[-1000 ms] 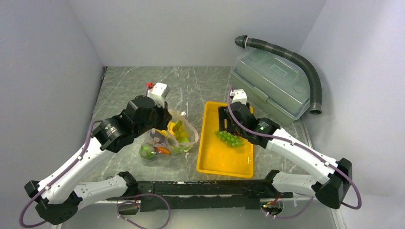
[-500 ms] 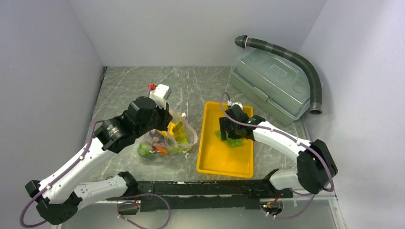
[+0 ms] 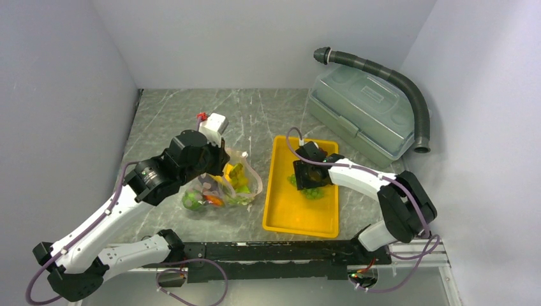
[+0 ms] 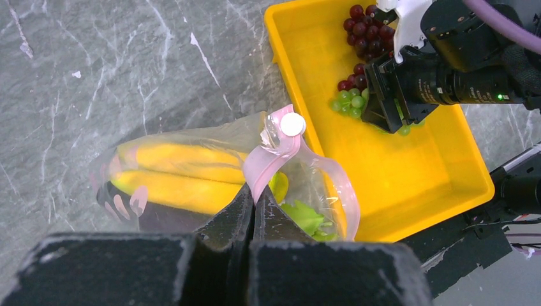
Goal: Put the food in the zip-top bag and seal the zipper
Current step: Pick up the fake fruit from the zipper food storage bag.
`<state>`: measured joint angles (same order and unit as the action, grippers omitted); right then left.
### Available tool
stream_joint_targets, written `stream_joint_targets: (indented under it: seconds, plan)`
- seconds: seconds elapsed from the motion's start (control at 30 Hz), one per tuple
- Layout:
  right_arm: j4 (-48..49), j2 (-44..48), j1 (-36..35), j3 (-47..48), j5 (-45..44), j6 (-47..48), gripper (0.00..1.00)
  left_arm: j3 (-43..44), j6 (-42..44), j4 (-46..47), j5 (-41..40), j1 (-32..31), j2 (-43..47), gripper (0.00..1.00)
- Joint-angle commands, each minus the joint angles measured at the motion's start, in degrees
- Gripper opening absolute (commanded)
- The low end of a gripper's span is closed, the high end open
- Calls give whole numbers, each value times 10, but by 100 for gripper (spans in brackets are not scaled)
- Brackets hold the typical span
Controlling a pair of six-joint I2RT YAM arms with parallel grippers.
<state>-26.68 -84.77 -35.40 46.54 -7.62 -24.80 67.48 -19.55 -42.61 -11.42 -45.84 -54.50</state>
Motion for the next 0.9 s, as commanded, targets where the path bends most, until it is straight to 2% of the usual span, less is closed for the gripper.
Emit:
stream_joint_targets:
  seconds: [0.0, 0.17, 0.3, 0.67, 0.87]
  plan:
    - [-9, -7, 2, 3, -9, 1, 47, 1, 8, 34, 2, 3, 10, 0]
    - [-16, 8, 0, 5, -7, 0, 16, -1, 6, 34, 1, 2, 10, 0]
    - [-24, 38, -3, 5, -5, -4, 0, -1, 4, 34, 1, 2, 11, 0]
    - [-66, 166, -20, 40, 9, -15, 0, 1, -3, 32, 0, 3, 11, 0]
    - [-55, 241, -52, 65, 28, -15, 0, -1, -5, 32, -2, 3, 9, 0]
